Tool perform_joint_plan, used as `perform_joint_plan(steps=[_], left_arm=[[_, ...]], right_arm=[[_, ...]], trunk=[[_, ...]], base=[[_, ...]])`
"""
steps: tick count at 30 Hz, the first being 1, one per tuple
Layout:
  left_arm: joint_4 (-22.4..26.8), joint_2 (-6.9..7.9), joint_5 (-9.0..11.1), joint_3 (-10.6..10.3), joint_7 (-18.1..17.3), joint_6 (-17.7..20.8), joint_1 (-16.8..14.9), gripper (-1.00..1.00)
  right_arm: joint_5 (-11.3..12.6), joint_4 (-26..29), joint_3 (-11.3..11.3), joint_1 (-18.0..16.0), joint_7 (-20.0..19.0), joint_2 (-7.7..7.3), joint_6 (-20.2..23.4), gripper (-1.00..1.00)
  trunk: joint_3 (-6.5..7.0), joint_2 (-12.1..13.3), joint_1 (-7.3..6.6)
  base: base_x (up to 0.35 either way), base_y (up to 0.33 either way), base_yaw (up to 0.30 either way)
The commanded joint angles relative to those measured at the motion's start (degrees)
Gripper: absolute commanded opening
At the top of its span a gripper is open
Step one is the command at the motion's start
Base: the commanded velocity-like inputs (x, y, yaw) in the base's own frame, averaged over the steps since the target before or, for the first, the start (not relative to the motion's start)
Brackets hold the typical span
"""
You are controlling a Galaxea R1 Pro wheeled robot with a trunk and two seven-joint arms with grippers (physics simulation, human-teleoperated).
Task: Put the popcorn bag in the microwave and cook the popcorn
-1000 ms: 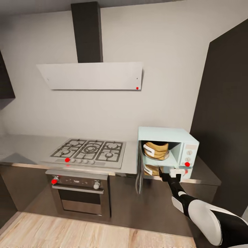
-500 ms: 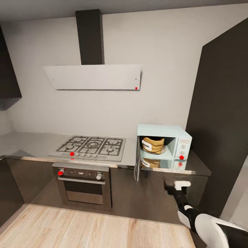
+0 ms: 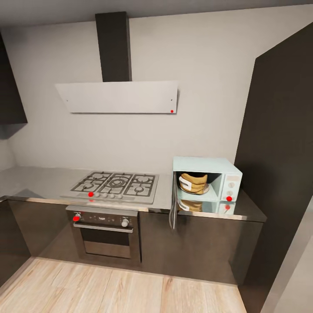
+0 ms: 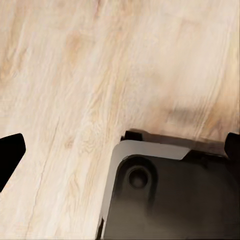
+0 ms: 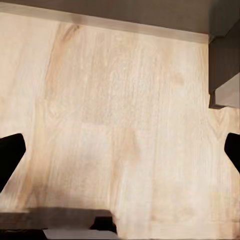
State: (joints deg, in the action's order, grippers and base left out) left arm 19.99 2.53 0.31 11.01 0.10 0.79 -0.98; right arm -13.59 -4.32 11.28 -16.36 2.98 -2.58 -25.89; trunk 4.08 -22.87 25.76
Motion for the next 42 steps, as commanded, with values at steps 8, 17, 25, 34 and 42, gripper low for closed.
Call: perform_joint_plan(steps=[8, 17, 25, 34, 42], left_arm=[[21.1, 0.02, 0.0, 0.2, 0.1, 13.1, -9.1, 1.00], [20.4, -1.59, 0.0, 0.0, 2.5, 15.6, -33.9, 1.00], [19.0, -3.40, 0.0, -0.1, 2.5, 14.9, -36.4, 1.00], [18.5, -3.17, 0.0, -0.1, 2.5, 14.9, -36.5, 1.00], [18.3, -4.28, 0.0, -0.4, 2.5, 14.9, -36.5, 1.00]], right_arm=[[-0.6, -0.3, 0.4, 0.4, 0.2, 1.51, 15.4, 1.00], [-0.6, -0.3, 0.5, 0.4, 0.3, 1.52, 15.9, 1.00], [-0.5, -0.2, 0.6, 0.4, 0.3, 1.53, 16.0, 1.00], [-0.5, -0.2, 0.6, 0.4, 0.3, 1.61, 16.0, 1.00], [-0.5, -0.2, 0.6, 0.4, 0.3, 1.63, 16.0, 1.00]], trunk=[[-0.03, 0.0, 0.02], [-0.03, 0.0, 0.02], [-0.03, 0.0, 0.02], [-0.03, 0.0, 0.02], [-0.03, 0.0, 0.02]], base=[[0.000, 0.000, 0.000], [0.000, 0.000, 0.000], [0.021, 0.001, 0.000], [0.321, 0.002, 0.000], [0.343, 0.000, 0.000]])
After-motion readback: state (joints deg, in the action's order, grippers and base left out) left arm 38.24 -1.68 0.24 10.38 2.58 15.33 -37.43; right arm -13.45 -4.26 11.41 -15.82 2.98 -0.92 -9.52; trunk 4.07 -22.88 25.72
